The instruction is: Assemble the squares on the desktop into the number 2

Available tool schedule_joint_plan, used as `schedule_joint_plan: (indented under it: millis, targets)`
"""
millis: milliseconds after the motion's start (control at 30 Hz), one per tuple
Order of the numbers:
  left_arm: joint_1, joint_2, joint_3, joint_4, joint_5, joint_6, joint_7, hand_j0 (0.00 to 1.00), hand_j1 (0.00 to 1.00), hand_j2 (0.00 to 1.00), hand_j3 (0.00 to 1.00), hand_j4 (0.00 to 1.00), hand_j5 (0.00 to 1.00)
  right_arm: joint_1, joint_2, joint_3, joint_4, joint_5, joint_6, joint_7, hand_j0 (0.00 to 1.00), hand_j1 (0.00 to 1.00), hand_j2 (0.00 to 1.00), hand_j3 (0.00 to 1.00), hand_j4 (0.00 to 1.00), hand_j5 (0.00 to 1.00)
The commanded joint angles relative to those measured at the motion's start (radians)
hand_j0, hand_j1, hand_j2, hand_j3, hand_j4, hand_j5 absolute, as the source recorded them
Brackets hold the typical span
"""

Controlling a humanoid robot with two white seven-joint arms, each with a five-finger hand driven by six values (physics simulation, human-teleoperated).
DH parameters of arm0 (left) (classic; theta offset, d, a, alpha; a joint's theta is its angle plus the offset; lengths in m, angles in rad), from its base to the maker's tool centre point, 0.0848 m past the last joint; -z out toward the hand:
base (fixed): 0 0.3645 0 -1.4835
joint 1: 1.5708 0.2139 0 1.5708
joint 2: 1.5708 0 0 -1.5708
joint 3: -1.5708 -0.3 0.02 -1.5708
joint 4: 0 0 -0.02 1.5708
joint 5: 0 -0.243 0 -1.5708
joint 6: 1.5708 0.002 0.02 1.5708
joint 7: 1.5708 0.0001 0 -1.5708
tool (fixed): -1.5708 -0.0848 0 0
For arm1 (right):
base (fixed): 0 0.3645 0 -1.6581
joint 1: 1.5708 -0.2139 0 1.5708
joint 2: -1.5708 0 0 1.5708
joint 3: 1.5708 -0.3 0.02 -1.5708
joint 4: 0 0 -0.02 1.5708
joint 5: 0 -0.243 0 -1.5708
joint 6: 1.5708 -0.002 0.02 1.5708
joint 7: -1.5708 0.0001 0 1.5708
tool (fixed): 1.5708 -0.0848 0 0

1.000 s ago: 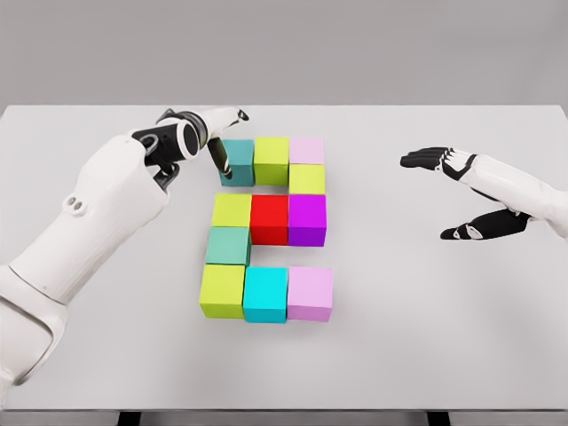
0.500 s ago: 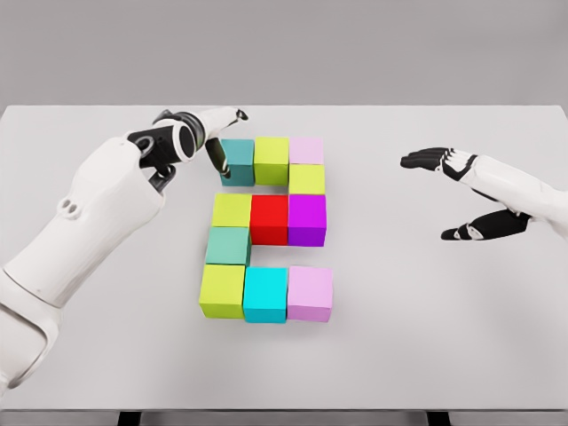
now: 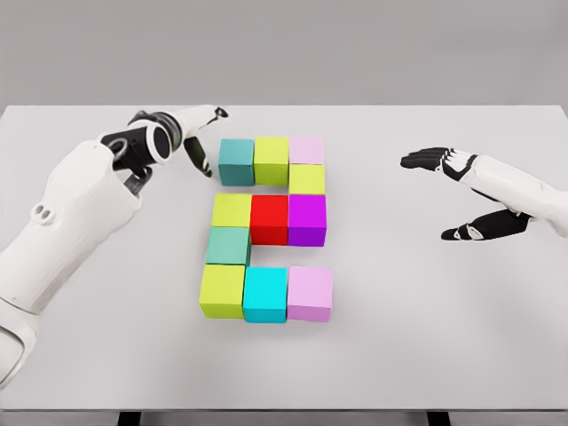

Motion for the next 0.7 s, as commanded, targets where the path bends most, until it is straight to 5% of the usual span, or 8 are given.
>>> schedule_joint_plan:
  millis: [0,100,200,333,400,467,533,667]
  targets:
    - [0.000,0.020,0.006,-0.008,-0.001,-0.003,0.000,1.00,1.00,1.00,1.00,1.00,1.00,0.000,0.000,0.000,0.000,-0.008,0.003,0.000,1.00,1.00,1.00,1.00,1.00,1.00]
    - [0.018,0.067,0.027,-0.066,0.011,-0.003,0.000,1.00,1.00,1.00,1.00,1.00,1.00,0.000,0.000,0.000,0.000,-0.007,0.003,0.000,1.00,1.00,1.00,1.00,1.00,1.00]
    - [0.054,0.228,0.090,-0.191,0.151,-0.003,0.000,1.00,1.00,1.00,1.00,1.00,1.00,0.000,0.000,0.000,0.000,-0.007,0.003,0.000,1.00,1.00,1.00,1.00,1.00,1.00]
    - [0.089,0.440,0.184,-0.194,0.367,-0.587,0.000,1.00,1.00,1.00,1.00,1.00,1.00,0.000,0.002,0.001,-0.002,-0.007,0.003,0.000,1.00,1.00,1.00,1.00,1.00,1.00]
    - [0.138,0.537,0.204,-0.174,0.488,-1.012,0.000,1.00,1.00,1.00,1.00,1.00,1.00,0.000,0.002,0.000,0.000,-0.005,0.003,0.000,1.00,1.00,1.00,1.00,1.00,1.00]
    - [0.169,0.584,0.207,-0.128,0.623,-1.225,0.000,1.00,1.00,1.00,1.00,1.00,1.00,0.000,0.005,0.000,-0.002,0.006,0.003,0.000,1.00,1.00,1.00,1.00,1.00,1.00]
    - [0.199,0.591,0.235,-0.058,0.725,-1.225,0.000,1.00,1.00,1.00,1.00,1.00,1.00,0.000,0.005,0.000,-0.002,0.006,0.003,0.000,1.00,1.00,1.00,1.00,1.00,1.00]
    - [0.325,0.589,0.301,-0.008,0.783,-1.225,0.000,1.00,1.00,1.00,1.00,1.00,1.00,0.000,0.005,0.000,-0.002,0.006,0.003,0.000,1.00,1.00,1.00,1.00,1.00,1.00]
